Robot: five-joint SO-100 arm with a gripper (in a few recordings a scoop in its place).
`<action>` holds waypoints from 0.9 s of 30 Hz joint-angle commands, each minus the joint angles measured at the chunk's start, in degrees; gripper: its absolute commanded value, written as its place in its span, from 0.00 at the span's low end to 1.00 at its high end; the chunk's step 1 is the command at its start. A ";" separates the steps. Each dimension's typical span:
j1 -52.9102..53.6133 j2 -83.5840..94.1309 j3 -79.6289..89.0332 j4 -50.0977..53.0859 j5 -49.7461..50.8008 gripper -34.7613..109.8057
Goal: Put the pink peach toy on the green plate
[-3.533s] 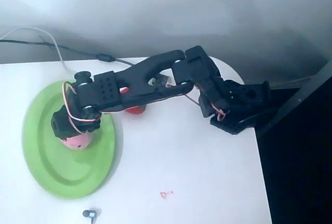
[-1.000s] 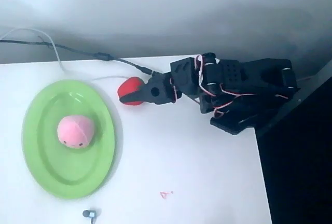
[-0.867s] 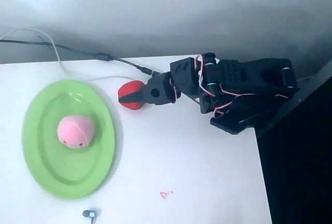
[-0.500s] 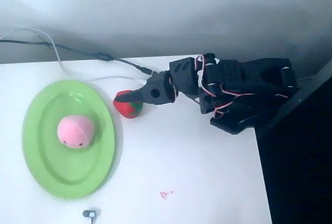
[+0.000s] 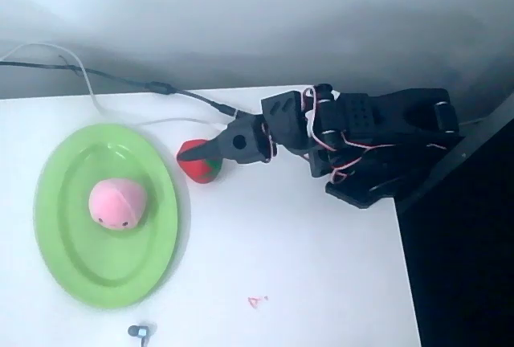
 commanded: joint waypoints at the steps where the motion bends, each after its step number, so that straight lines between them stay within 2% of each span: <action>1: -2.11 1.05 2.99 -0.18 -9.93 0.56; 3: -2.90 1.05 2.99 0.09 -15.56 0.56; 18: -5.54 1.05 2.99 13.54 -6.68 0.46; 27: -6.94 1.05 3.08 28.21 -2.99 0.33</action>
